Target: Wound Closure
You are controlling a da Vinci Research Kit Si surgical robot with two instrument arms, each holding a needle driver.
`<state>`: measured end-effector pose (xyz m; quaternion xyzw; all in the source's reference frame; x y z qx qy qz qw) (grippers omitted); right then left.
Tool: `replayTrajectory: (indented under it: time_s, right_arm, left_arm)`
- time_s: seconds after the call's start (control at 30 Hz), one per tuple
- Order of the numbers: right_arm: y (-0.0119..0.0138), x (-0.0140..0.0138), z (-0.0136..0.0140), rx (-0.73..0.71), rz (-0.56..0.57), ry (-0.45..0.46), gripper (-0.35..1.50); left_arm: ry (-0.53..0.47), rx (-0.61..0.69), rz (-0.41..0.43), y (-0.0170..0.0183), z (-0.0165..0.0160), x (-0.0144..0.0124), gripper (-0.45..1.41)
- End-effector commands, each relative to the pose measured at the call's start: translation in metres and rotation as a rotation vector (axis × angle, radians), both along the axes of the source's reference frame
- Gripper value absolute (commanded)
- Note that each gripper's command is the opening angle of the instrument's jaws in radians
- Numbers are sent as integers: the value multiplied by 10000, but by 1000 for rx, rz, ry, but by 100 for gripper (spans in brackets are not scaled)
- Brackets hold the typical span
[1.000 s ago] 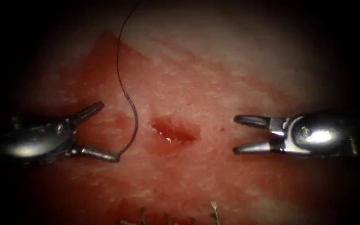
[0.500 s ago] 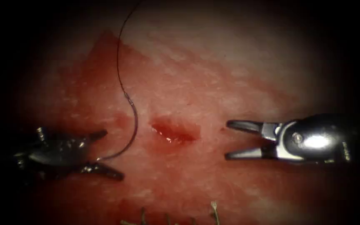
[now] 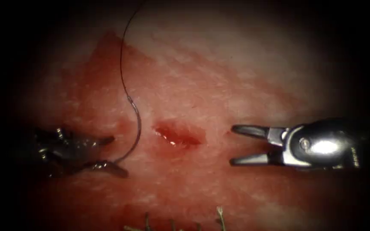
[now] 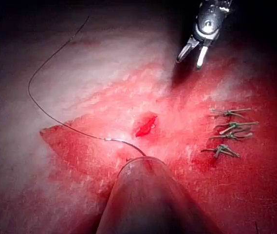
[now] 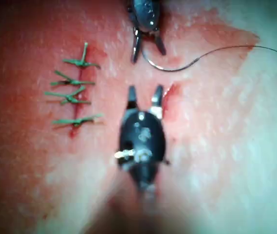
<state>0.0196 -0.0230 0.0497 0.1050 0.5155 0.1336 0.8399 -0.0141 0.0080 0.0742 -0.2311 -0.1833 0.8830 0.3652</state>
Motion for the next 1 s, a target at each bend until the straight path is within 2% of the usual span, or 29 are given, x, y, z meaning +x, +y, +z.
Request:
replayTrajectory:
  time_s: [0.03, 0.07, 0.17, 0.2, 0.57, 0.77, 1.0]
  right_arm:
    - [-10, 4, 5, 3, -2, 1, 39]
    - [-10, 4, 5, 3, -2, 1, 39]
    - [-10, 4, 5, 3, -1, 0, 39]
    - [-10, 5, 5, 3, -1, 0, 39]
    - [-12, 27, 3, 95, 86, -28, 37]
    - [-2, 29, 10, 321, 204, -33, 44]
    - [20, 29, 17, 447, 300, -19, 47]
  left_arm:
    - [-4, 5, 3, -8, 5, -8, 22]
    - [-8, 12, 7, -8, 5, -9, 12]
    - [-8, 26, 16, -10, 3, -11, -41]
    - [-8, 27, 15, -10, 2, -12, -45]
    - [-3, -20, 55, 1, -14, -15, -45]
    - [-52, -154, 47, 18, -44, -19, -45]
    - [-131, -374, 84, 34, -76, -33, -45]
